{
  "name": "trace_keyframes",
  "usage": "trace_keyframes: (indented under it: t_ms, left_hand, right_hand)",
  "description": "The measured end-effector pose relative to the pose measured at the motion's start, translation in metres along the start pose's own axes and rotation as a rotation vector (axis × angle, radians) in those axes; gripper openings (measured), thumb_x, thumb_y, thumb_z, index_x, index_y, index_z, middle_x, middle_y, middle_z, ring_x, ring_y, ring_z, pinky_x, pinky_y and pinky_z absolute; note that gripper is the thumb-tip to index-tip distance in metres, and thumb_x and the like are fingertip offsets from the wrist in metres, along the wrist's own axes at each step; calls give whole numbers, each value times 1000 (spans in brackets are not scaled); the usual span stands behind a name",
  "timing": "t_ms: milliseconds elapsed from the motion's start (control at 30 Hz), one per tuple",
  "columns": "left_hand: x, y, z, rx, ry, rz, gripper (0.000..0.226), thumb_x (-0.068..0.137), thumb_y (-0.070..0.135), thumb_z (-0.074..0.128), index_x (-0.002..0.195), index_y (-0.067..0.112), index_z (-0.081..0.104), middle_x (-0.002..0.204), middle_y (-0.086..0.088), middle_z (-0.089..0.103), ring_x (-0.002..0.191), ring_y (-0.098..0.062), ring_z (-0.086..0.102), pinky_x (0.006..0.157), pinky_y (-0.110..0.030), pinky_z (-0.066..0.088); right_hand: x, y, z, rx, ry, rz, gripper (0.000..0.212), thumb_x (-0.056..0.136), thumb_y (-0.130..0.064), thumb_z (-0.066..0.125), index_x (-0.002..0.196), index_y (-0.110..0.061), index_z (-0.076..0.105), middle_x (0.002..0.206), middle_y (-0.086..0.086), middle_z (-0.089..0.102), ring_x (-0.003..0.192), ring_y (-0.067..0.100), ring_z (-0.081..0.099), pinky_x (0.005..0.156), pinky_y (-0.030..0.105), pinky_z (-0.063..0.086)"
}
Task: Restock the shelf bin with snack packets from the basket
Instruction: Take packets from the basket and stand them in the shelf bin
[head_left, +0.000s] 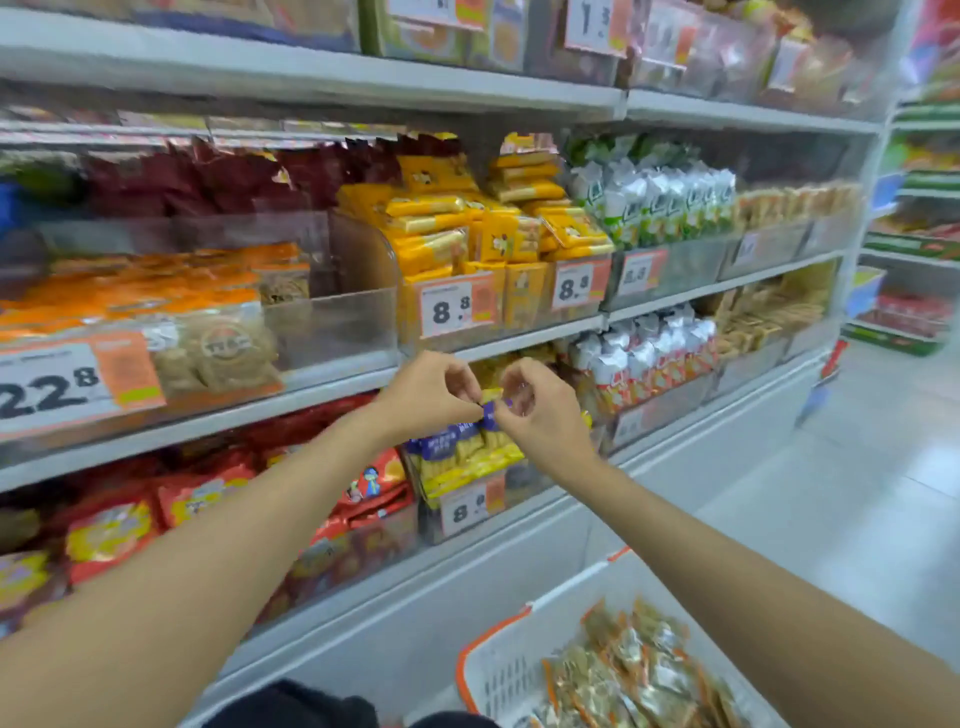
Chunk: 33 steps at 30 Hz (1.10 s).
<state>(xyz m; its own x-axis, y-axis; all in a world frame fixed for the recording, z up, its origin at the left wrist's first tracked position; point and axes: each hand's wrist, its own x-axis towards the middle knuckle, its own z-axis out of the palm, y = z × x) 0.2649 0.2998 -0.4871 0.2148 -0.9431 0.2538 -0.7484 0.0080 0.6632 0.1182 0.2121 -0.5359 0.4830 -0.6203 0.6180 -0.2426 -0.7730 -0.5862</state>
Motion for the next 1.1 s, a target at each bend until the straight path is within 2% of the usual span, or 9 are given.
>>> trace_keyframes:
  t_ms: [200, 367, 467, 600, 700, 800, 933, 1033, 1100]
  left_hand:
    - [-8, -26, 133, -79, -208, -81, 23, 74, 2, 73, 67, 22, 66, 61, 3, 64, 51, 1, 54, 57, -21, 44]
    - [-25, -54, 229, -157, -363, -200, 16, 77, 0, 73, 75, 15, 67, 69, -6, 65, 53, -1, 56, 58, -20, 46]
    - [-43, -79, 276, -234, -450, -351, 15, 81, 3, 71, 76, 15, 66, 68, -8, 65, 61, -14, 60, 62, -24, 48]
    - [-75, -116, 320, -296, -507, -537, 9, 85, 7, 70, 80, 14, 66, 70, -8, 63, 64, -15, 59, 71, -26, 45]
    - [-96, -138, 334, -362, -500, -668, 3, 87, 7, 67, 86, 9, 66, 73, -8, 64, 68, -17, 60, 60, -23, 48]
    - [-108, -157, 339, -427, -414, -802, 3, 87, 9, 68, 90, 9, 66, 75, -6, 64, 69, -14, 61, 56, -19, 49]
    - [-106, -167, 341, -563, -294, -877, 14, 85, 12, 69, 98, 9, 70, 85, -8, 67, 75, -16, 62, 68, -24, 49]
    - [-101, -167, 341, -681, -219, -918, 14, 87, 11, 67, 101, 9, 69, 85, -8, 67, 77, -16, 58, 66, -22, 48]
    - [-100, -169, 341, -697, -201, -931, 12, 88, 11, 66, 99, 12, 69, 83, -7, 66, 77, -17, 57, 65, -21, 48]
  right_hand:
    - [-93, 92, -13, -74, -88, 210, 21, 73, -13, 67, 84, -24, 53, 80, -8, 56, 64, 12, 52, 64, 30, 42]
    - [-171, 162, -8, -87, -229, 423, 21, 75, -11, 68, 93, -18, 59, 87, -3, 60, 67, 16, 53, 66, 30, 44]
    - [-214, 198, -3, -102, -293, 587, 18, 78, -10, 70, 89, -18, 58, 88, 2, 61, 68, 16, 53, 64, 25, 37]
    - [-280, 255, 10, -207, -421, 853, 20, 82, -17, 70, 96, -7, 62, 87, 4, 62, 77, 21, 55, 69, 31, 41]
    - [-329, 295, 25, -261, -625, 1077, 28, 82, -21, 69, 104, -11, 54, 92, 4, 59, 79, 20, 53, 65, 28, 42]
    - [-368, 316, 42, -307, -797, 1240, 61, 84, -24, 71, 137, -7, 45, 119, 11, 61, 95, 23, 61, 67, 26, 46]
    - [-401, 325, 60, -495, -833, 1402, 58, 90, -38, 64, 131, 1, 50, 117, 12, 62, 105, 25, 60, 88, 33, 52]
    - [-409, 341, 82, -483, -815, 1523, 98, 84, -49, 69, 149, 5, 18, 144, 17, 44, 129, 32, 47, 104, 39, 44]
    - [-411, 343, 94, -525, -862, 1544, 104, 84, -47, 68, 151, 6, 9, 149, 16, 34, 134, 33, 39, 109, 41, 39]
